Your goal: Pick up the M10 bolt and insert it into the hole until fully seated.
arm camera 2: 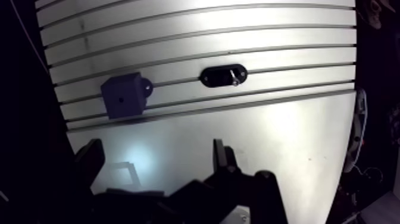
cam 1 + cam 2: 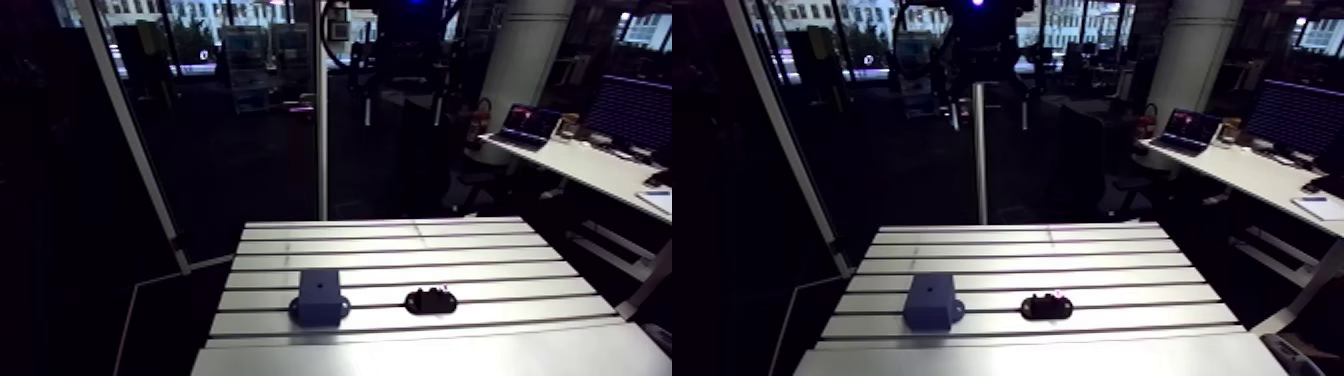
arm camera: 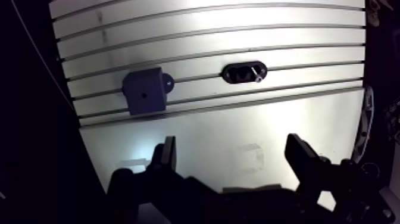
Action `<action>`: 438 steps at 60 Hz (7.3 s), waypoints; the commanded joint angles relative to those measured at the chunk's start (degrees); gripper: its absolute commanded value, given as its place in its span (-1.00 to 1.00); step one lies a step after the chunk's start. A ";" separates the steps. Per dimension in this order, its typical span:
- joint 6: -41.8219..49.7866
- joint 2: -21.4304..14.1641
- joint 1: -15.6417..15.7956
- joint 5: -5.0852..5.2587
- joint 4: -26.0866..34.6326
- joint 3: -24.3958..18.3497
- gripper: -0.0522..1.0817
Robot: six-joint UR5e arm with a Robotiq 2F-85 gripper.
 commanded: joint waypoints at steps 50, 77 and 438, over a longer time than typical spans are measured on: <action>-1.93 4.12 5.01 0.53 -2.11 -2.91 -0.90; -1.76 3.79 4.92 0.44 -2.82 -1.64 -0.90; -21.54 7.91 -15.83 2.02 -43.40 36.57 0.09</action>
